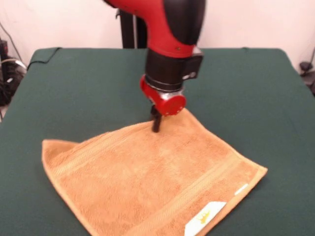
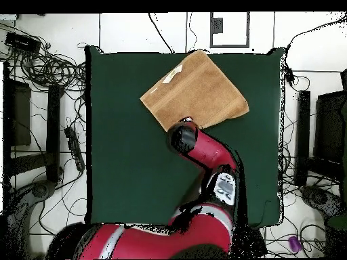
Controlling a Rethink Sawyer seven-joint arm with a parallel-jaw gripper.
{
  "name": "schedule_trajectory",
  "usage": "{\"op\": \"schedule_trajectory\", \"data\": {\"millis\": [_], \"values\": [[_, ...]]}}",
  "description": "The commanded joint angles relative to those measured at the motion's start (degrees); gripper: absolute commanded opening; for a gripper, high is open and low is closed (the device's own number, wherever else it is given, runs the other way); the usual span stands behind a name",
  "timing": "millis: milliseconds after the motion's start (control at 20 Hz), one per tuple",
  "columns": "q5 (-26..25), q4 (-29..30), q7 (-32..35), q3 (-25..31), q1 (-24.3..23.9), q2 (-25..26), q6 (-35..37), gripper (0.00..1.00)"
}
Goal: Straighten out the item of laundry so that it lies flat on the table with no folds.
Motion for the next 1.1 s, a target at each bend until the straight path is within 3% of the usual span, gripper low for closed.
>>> {"op": "schedule_trajectory", "data": {"millis": [50,750,1100], "values": [[5.24,-7.18,26.74,-11.76,8.68,8.54,22.14,0.00],[0.72,-11.78,28.41,-11.00,5.70,10.33,40.54,0.00],[-0.01,-13.13,29.83,-12.50,6.06,11.76,44.71,0.00]]}}
